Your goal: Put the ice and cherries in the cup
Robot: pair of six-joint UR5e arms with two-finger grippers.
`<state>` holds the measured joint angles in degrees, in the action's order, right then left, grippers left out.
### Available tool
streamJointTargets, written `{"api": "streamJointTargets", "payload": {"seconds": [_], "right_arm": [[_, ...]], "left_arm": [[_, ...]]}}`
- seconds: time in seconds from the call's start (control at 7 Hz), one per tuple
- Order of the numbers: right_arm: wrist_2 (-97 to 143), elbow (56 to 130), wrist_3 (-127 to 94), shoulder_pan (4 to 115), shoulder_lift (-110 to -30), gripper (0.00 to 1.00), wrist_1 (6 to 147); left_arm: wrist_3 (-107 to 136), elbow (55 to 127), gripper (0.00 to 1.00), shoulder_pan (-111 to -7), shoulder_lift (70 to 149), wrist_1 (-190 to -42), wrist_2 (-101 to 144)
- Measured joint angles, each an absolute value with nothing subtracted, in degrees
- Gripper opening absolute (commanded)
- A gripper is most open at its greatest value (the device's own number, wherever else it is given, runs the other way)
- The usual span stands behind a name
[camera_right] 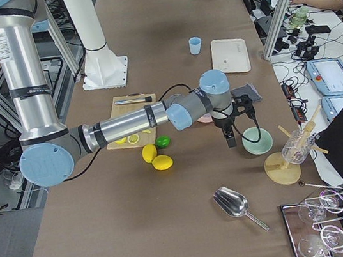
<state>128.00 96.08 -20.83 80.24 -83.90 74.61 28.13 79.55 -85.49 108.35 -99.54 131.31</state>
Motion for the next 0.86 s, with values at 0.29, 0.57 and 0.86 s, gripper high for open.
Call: {"api": "streamJointTargets", "payload": {"seconds": [0.29,0.57,0.86], "right_arm": [[128.1,95.6,-20.9,80.2,-83.9,1.0,74.6],[128.2,95.5,-20.9,80.2,-83.9,1.0,74.6],[128.1,95.4,-20.9,80.2,-83.6,1.0,74.6]], "left_arm": [[28.1,79.5,0.98,-85.7,108.4,-99.4,131.3],[28.1,79.8,0.98,-86.1,108.4,-99.2,131.8],[28.1,80.2,0.98,-86.6,108.1,-99.1,132.5]]}}
